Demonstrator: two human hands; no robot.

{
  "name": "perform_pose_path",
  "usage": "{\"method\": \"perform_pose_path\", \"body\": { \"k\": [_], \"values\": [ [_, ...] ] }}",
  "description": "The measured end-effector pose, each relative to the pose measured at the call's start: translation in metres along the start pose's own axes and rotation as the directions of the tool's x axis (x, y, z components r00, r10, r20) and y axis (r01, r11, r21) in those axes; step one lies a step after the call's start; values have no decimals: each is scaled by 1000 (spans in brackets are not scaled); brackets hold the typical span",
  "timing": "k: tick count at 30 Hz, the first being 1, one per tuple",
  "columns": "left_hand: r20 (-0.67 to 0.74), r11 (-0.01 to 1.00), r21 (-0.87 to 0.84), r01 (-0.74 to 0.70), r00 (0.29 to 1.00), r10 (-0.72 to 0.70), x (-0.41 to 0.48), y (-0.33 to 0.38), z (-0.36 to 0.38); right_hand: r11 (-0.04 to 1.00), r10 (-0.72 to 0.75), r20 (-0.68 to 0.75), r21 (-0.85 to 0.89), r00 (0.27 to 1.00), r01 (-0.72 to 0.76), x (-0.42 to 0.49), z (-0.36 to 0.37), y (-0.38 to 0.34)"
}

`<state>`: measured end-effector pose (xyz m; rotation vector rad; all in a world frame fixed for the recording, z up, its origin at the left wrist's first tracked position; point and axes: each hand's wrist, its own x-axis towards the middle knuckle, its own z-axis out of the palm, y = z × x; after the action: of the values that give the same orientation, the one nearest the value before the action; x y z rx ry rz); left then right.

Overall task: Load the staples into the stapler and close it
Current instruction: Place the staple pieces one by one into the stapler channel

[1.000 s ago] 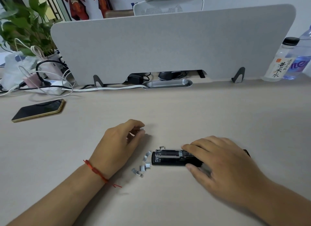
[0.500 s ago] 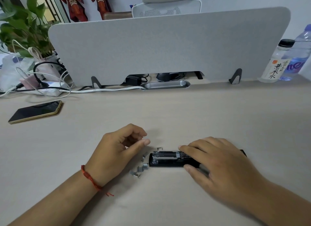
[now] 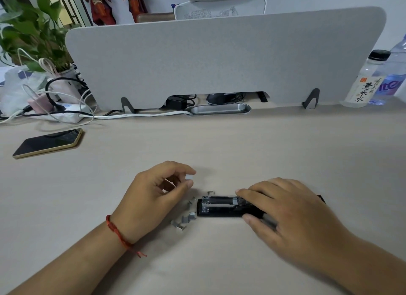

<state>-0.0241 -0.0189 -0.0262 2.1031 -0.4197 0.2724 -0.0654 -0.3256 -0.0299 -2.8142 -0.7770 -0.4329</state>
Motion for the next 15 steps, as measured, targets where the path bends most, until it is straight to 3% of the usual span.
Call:
{"method": "perform_pose_path", "body": {
  "k": [9,15],
  "values": [
    [57,999,-51,0,998,2,0,3,0,998,-38,-6,-47,999,38,0,0,1],
    [165,941,-310,131,983,-83,-5,7,3,998,-30,-11,-48,999,29,0,0,1]
  ]
}}
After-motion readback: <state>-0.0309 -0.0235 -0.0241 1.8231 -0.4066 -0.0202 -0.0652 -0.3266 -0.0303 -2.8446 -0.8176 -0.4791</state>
